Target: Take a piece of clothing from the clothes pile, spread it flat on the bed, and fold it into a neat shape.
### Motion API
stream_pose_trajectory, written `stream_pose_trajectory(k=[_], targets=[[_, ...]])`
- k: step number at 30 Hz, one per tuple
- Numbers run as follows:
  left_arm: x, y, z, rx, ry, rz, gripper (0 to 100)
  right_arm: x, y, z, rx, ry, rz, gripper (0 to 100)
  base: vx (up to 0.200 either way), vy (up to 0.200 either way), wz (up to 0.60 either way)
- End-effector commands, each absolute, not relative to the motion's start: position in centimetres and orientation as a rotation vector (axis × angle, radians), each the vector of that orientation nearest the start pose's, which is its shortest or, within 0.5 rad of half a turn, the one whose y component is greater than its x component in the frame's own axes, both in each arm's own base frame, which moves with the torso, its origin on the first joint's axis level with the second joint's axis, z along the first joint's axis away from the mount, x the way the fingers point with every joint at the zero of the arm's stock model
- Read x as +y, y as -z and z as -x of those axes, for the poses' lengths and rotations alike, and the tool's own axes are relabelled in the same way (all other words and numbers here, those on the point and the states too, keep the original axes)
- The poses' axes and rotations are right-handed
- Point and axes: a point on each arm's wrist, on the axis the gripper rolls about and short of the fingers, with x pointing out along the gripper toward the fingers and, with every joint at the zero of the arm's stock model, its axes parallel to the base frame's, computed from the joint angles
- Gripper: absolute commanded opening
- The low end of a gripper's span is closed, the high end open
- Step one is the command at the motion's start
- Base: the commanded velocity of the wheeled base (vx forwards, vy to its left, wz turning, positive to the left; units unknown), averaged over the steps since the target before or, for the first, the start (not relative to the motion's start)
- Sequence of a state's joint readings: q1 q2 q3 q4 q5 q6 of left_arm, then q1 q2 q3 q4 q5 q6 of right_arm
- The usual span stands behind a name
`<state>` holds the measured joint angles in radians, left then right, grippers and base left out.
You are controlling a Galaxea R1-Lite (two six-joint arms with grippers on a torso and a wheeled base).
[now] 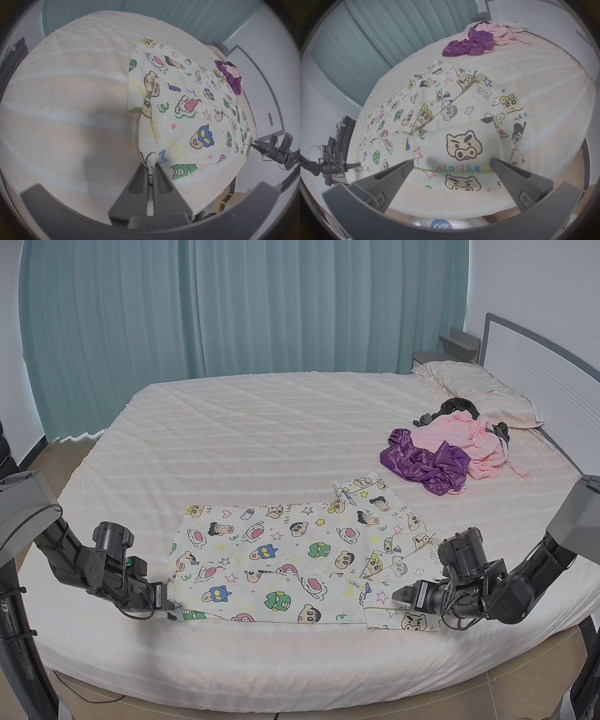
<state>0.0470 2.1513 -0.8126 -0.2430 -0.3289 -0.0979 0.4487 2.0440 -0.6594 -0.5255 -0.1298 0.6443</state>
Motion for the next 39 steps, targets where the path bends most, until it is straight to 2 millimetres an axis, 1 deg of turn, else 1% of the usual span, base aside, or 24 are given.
stream_pose_trajectory(k=[1, 9, 10, 13, 15, 18, 19, 21, 22, 23, 26, 29, 31, 35, 39], targets=[[0.7, -1.2, -31.8, 1.096, 0.201, 0.291, 0, 13.3, -1.9, -28.5, 0.909, -0.008, -0.345, 100, 0.000, 0.000, 0.00], [0.7, -1.1, -31.9, 1.093, 0.201, 0.291, 0, 13.3, -1.8, -28.7, 0.909, -0.006, -0.345, 100, 0.000, 0.000, 0.00], [0.7, -1.1, -31.8, 1.094, 0.201, 0.291, 100, 13.3, -1.9, -28.7, 0.907, -0.005, -0.346, 100, 0.000, 0.000, 0.00], [0.8, -1.2, -31.9, 1.090, 0.198, 0.295, 100, 13.0, -2.5, -28.6, 0.892, -0.004, -0.356, 100, 0.000, 0.000, 0.00], [1.0, -1.5, -32.0, 1.081, 0.191, 0.307, 100, 12.4, -3.6, -28.5, 0.865, 0.002, -0.376, 100, 0.000, 0.000, 0.00], [1.5, -2.1, -31.9, 1.059, 0.171, 0.330, 100, 11.5, -4.4, -28.0, 0.848, 0.014, -0.388, 100, 0.000, 0.000, 0.00], [1.7, -3.1, -31.9, 1.030, 0.157, 0.361, 100, 10.7, -4.8, -27.5, 0.840, 0.028, -0.393, 100, 0.000, 0.000, 0.00], [1.7, -4.3, -31.7, 1.003, 0.143, 0.400, 100, 9.8, -5.0, -26.9, 0.842, 0.047, -0.398, 100, 0.000, 0.000, 0.00], [1.7, -4.4, -31.6, 0.998, 0.141, 0.404, 100, 9.7, -5.0, -26.9, 0.840, 0.049, -0.400, 100, 0.000, 0.000, 0.00], [1.6, -5.2, -31.3, 0.981, 0.141, 0.421, 100, 8.8, -5.2, -26.5, 0.840, 0.066, -0.412, 100, 0.000, 0.000, 0.00], [1.6, -6.0, -30.8, 0.963, 0.142, 0.458, 100, 7.8, -4.8, -26.0, 0.859, 0.098, -0.417, 100, 0.000, 0.000, 0.00], [1.5, -6.8, -30.8, 0.940, 0.116, 0.530, 100, 7.3, -4.6, -25.5, 0.865, 0.116, -0.426, 100, 0.000, 0.000, 0.00], [1.5, -7.0, -30.7, 0.937, 0.111, 0.548, 100, 7.0, -4.7, -25.4, 0.852, 0.122, -0.441, 100, 0.000, 0.000, 0.00], [1.6, -6.9, -30.7, 0.943, 0.112, 0.561, 100, 6.5, -4.0, -24.9, 0.862, 0.132, -0.438, 100, 0.000, 0.000, 0.00], [1.9, -6.7, -30.8, 0.946, 0.106, 0.566, 100, 6.4, -3.9, -24.4, 0.856, 0.119, -0.440, 100, 0.200, 0.000, 0.00]])
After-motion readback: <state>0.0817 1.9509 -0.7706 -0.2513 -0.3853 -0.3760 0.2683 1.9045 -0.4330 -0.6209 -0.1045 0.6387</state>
